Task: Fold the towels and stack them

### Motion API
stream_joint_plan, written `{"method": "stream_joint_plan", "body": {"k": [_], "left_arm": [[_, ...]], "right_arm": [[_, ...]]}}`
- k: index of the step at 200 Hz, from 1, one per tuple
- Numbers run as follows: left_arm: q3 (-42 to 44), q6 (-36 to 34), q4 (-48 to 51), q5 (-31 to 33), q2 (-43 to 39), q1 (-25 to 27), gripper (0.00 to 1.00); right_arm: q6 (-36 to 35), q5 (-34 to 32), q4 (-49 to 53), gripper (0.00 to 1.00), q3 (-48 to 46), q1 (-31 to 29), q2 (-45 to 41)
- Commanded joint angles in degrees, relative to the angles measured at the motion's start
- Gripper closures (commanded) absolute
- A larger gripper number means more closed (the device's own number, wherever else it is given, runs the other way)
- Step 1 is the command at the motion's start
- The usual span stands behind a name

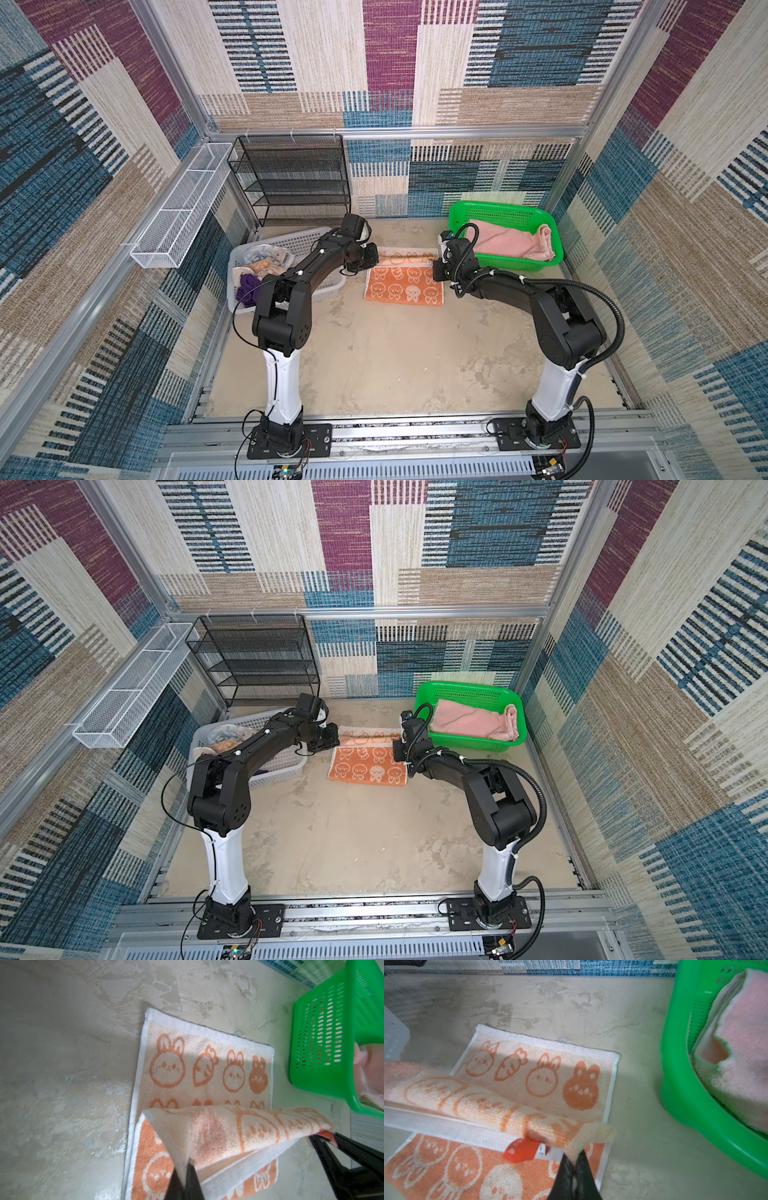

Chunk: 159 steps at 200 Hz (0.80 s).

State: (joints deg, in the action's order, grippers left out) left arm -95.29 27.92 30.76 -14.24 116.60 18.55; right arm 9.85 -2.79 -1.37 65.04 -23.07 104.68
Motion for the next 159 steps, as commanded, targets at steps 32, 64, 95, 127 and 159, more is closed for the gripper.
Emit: {"method": "stream_joint_plan", "body": {"k": [32,64,95,127,159], "left_arm": [[5.08,-2.14,0.09,0.97,-10.18,-0.37,1.0],[5.81,-3.12,0.09,0.63,-17.68,-0.28,1.0],[7.81,-4.18,0.1,0.96,-27.01,0.92,1.0],[12.06,-4.29,-0.44,0.9,-37.23,3.27,1.0],[14.41,-3.68,-0.35,-2.43,-45.56,4.91,1.0]], "right_arm": [[-3.3,-0.05,0.27,1.0,-4.98,0.45,-12.61],[-5.97,2.38,3.69,1.0,-3.98,0.47,-21.34],[-9.39,5.68,8.95,1.0,-2.47,-0.11,-29.39],[-11.42,9.76,14.17,1.0,-1.5,-1.83,-37.67],[-11.88,16.79,18.13,1.0,-0.55,-3.21,-44.52]]}}
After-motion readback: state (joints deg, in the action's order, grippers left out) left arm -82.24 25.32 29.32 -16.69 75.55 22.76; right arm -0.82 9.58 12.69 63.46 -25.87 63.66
